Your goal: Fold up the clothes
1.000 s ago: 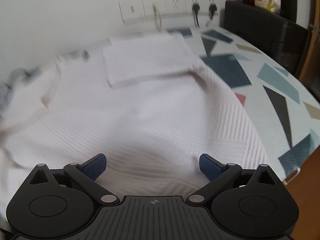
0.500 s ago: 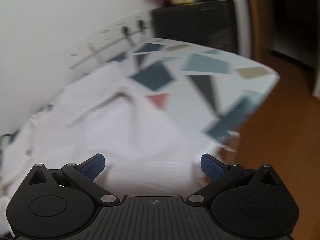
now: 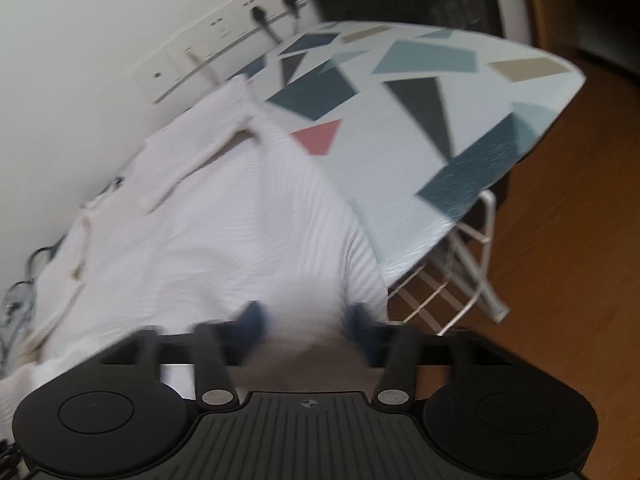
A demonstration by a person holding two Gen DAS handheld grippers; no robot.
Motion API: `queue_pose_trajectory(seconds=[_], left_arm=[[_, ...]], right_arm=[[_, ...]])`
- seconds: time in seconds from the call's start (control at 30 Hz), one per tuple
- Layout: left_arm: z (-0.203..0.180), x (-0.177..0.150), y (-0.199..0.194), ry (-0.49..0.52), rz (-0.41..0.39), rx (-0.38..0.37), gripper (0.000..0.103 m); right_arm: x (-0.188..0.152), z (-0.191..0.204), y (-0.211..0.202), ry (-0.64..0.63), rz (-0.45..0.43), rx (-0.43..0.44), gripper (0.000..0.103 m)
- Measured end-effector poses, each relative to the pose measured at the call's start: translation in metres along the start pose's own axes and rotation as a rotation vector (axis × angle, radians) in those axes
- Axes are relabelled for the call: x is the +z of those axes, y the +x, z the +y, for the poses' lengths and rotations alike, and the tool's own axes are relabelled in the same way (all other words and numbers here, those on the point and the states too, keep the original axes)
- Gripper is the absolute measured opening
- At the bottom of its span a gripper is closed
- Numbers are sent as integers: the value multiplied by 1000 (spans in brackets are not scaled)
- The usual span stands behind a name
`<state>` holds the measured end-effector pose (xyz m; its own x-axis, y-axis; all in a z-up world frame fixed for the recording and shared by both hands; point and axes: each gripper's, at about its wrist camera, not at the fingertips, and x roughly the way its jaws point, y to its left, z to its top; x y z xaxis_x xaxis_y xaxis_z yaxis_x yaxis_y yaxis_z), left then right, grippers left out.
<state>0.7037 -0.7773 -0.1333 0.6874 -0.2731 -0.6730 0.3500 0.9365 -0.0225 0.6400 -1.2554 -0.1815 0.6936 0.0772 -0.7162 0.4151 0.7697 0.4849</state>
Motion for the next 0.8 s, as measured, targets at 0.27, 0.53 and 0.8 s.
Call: queue_pose_trajectory(seconds=[0.27, 0.53, 0.8], left_arm=[[19, 30, -67, -269, -201, -57, 16], [41, 62, -9, -346, -136, 37, 18], [51, 26, 30, -369, 75, 83, 85]], right_arm=[[52, 41, -58, -16, -184, 185, 9], [133, 132, 0, -173, -236, 278, 10], [109, 136, 47, -225, -122, 70, 70]])
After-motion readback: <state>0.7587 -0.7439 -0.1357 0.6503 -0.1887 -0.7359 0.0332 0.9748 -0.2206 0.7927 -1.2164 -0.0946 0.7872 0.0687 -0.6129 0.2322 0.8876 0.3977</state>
